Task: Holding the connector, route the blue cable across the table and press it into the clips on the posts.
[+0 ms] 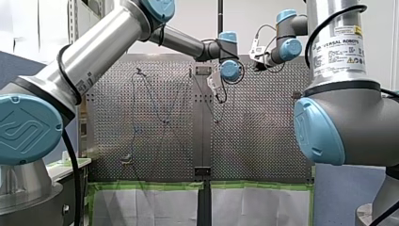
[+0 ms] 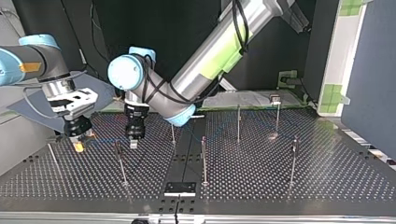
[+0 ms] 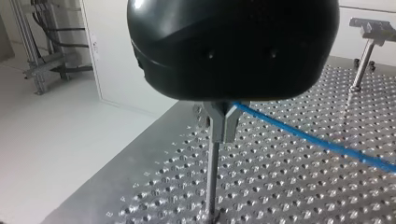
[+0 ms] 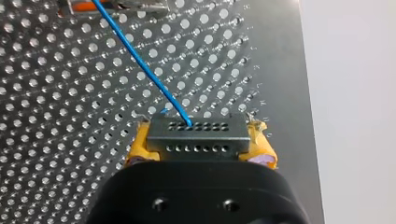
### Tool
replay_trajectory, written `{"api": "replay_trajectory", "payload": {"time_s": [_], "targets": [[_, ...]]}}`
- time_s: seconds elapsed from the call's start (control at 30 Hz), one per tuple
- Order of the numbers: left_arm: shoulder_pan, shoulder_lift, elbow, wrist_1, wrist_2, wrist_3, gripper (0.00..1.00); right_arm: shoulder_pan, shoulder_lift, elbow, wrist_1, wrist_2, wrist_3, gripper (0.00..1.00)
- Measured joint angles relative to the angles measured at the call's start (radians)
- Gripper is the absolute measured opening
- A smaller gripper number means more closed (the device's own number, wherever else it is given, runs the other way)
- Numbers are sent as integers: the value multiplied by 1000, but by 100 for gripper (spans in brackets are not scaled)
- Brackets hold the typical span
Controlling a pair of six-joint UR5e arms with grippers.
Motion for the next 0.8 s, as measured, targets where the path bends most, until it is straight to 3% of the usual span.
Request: {"api": "replay_trajectory", "payload": {"time_s": [0.37,0.8], "targets": [[51,-1,0,15,67,1,0,-14,12,-3,-4,-20,1,0],[75,-25,0,14,116,7,0,-42,38,-20,-8,-40,2,0]]}}
